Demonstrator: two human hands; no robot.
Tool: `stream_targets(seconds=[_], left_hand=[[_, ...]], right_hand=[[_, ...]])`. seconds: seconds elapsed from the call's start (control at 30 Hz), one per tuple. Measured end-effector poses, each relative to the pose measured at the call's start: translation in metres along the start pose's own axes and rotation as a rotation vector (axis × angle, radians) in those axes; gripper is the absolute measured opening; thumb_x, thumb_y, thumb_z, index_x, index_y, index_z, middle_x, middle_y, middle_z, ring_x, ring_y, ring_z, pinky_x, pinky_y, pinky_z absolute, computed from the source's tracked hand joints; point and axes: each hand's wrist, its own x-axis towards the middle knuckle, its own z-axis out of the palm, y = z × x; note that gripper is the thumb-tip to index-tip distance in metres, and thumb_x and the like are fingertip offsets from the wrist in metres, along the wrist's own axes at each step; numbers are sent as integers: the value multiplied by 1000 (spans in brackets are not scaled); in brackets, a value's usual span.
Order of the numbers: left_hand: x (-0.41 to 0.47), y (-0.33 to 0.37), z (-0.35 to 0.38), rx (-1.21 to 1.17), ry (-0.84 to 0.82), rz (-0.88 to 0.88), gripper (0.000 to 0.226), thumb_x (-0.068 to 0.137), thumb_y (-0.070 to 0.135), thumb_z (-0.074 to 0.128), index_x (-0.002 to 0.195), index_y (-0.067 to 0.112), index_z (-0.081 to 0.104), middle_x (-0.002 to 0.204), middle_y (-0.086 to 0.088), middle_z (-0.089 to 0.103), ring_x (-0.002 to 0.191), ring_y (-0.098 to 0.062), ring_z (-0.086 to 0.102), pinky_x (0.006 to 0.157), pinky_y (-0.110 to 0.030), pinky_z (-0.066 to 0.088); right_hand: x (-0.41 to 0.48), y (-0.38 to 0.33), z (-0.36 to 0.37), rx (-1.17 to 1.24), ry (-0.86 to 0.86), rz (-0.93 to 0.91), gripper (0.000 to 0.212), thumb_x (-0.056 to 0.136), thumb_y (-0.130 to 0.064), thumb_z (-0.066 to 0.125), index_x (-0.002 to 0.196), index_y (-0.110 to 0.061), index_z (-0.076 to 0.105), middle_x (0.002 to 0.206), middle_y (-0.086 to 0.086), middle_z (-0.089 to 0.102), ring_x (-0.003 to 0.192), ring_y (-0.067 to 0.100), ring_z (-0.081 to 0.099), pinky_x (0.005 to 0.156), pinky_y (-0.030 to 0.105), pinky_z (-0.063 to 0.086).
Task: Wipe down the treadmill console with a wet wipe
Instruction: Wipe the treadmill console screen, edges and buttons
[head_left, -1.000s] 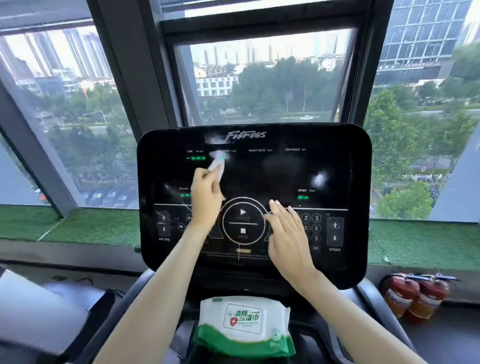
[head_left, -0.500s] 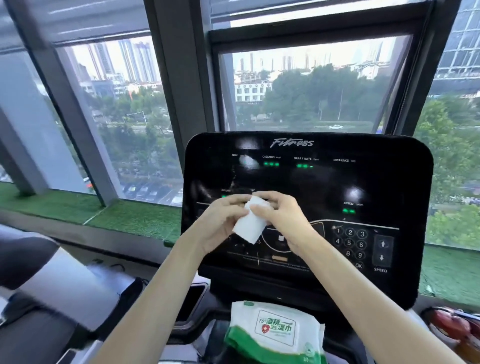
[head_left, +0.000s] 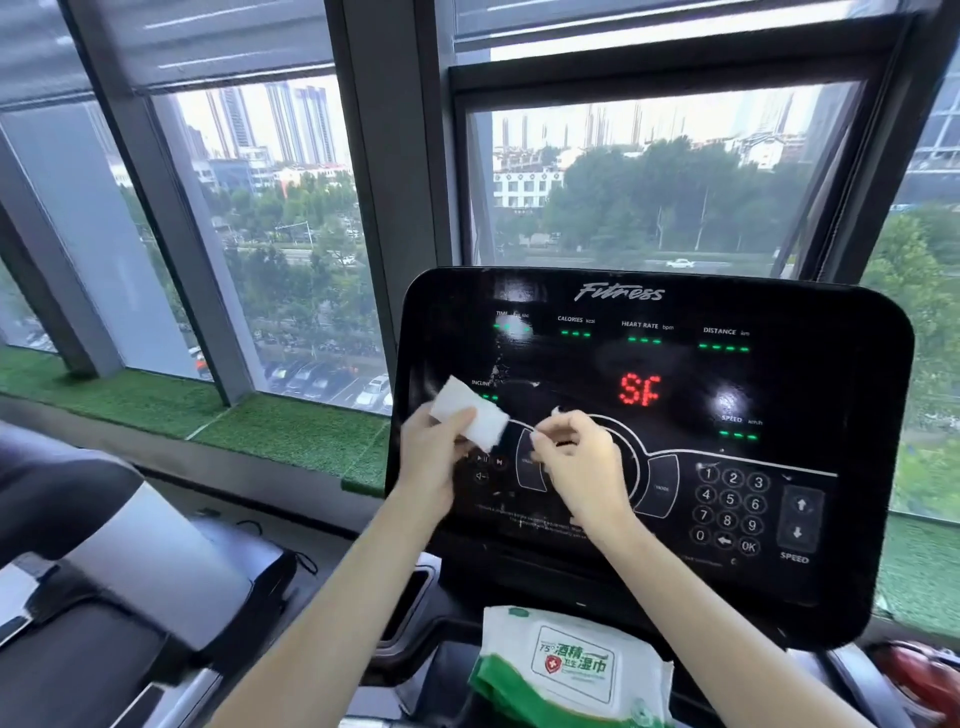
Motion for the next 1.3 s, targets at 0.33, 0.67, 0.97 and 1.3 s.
stream_targets(seconds=[0.33, 0.67, 0.97, 1.3], left_hand=[[92, 36, 39, 1040, 55, 828, 7, 94, 7, 49, 91, 5, 55, 88, -2, 47, 68, -12, 45, 59, -19, 33], [70, -24, 33, 1134, -254, 927, 20, 96, 10, 45, 109, 4, 59, 97, -6, 51, 81, -16, 51, 63, -28, 42], [58, 24, -8, 792, 19, 619, 12, 93, 9, 45, 89, 8, 56, 84, -4, 54, 73, -11, 47, 64, -22, 36], [59, -25, 24, 765, 370, 449, 19, 96, 6, 37, 95, 0, 55, 97, -13, 54, 79, -22, 50, 68, -31, 38]], right_hand=[[-2, 35, -11, -712, 152, -493, 26, 78, 0, 64, 103, -9, 63, 123, 10, 59, 110, 28, 57, 88, 36, 48], [0, 55, -15, -864, 125, -527, 45, 76, 4, 63, 120, -5, 57, 140, 18, 46, 128, 30, 46, 104, 40, 40], [-9, 58, -19, -863, 124, -576, 47, 73, 7, 63, 118, -4, 57, 140, 18, 46, 128, 31, 46, 107, 43, 36], [-14, 69, -32, -885, 156, -549, 49, 71, 6, 64, 119, -2, 58, 140, 20, 45, 130, 32, 42, 104, 45, 40]])
